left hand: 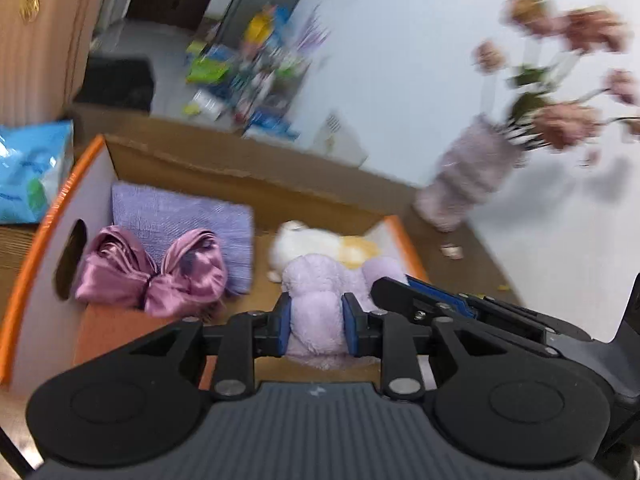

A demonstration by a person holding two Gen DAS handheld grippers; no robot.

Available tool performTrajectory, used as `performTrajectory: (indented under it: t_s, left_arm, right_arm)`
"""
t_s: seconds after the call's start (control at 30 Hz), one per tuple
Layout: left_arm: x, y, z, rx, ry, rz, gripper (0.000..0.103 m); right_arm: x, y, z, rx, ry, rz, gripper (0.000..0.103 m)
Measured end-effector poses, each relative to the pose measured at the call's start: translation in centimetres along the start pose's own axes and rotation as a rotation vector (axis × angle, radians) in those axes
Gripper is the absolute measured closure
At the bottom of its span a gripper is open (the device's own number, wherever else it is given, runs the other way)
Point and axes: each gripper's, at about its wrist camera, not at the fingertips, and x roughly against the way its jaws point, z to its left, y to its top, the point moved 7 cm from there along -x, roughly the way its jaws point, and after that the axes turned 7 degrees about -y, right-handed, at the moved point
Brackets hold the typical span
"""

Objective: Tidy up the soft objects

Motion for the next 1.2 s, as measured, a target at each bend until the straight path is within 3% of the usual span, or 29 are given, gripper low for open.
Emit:
performTrajectory:
  t_s: [0.2,0.3,0.43,0.6,0.8,1.0,1.2]
  left_arm:
    - [-4.5,0.1,3.6,0.038,0.091,0.068,0.070]
    - [-4.6,-0.3,3.9,0.023,0.093,0.066,0.068]
    - [-3.2,0.1,3.6,0.017,0.068,0.057,0.056]
    - [1.9,1.3,1.0,-0.071,0.074,-0.009,0.045]
    - [11.0,1.3,-3.2,-0.217,0.077,-0.126,0.025]
    - [18.9,-1.8,-4.8,-0.287,0.133,-0.206,0.020]
    - [24.6,-5.3,-6.8,-0.316,0.153,-0.303,0.013]
  right_arm:
    - [-6.9,-1.0,-0.5,0.002,-0.119,0.161,0.086]
    - [-7.8,-1.7,-0.3,0.023,-0.149,0.183,0.085]
    - [-7.1,-1.4,-0.8,-0.001,-0.140,0.191,0.077]
    - [-1.7,0.7,-0.8,0.038,-0.152,0.110,0.066]
    - [8.0,2.3,-2.0,0.047,-0.162,-0.005,0.059]
    - [16.7,1.3,-2.0,0.084,-0.166,-0.088,0.052]
    - [22.0,-1.2,-0.6,0.069,-0.140,-0.163,0.050]
